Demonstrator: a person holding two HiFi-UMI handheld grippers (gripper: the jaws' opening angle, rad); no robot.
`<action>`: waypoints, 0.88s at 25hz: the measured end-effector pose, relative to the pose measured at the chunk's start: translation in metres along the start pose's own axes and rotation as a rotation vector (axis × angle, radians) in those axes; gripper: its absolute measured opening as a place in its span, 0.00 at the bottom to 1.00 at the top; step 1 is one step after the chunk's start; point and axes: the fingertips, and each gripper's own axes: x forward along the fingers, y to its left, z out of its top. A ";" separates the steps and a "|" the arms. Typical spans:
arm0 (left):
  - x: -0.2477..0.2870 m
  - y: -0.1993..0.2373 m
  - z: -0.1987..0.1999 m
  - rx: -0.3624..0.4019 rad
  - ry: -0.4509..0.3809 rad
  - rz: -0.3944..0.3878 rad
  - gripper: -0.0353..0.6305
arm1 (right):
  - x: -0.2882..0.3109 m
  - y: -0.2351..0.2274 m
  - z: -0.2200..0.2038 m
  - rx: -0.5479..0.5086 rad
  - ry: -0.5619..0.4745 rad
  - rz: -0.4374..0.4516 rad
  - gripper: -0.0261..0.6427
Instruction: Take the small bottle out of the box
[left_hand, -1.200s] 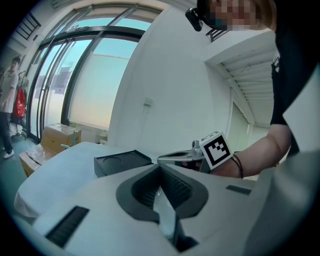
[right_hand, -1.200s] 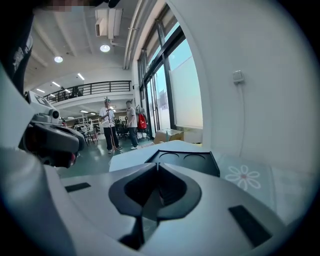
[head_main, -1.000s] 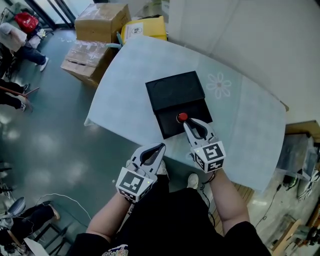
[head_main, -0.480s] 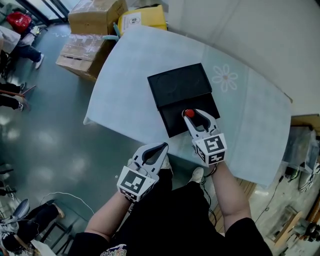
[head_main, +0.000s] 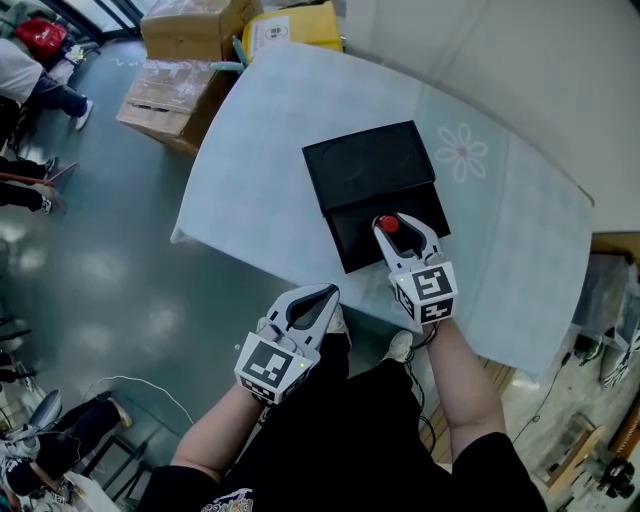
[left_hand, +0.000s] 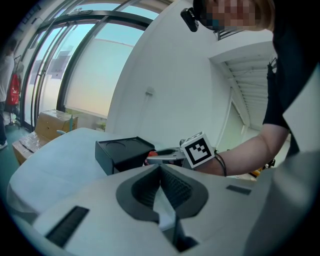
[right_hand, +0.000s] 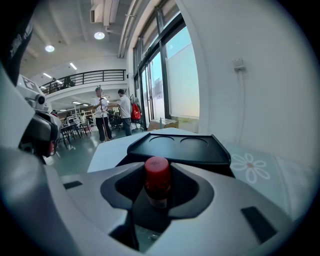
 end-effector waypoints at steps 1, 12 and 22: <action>0.000 0.000 -0.001 -0.003 0.001 0.002 0.09 | 0.000 0.000 0.000 -0.001 -0.002 -0.001 0.30; -0.003 -0.006 -0.002 0.010 -0.013 -0.005 0.09 | 0.001 0.001 0.001 -0.027 0.006 0.004 0.28; -0.006 -0.021 0.004 0.039 -0.025 -0.007 0.09 | -0.027 0.002 0.021 -0.032 -0.042 0.004 0.28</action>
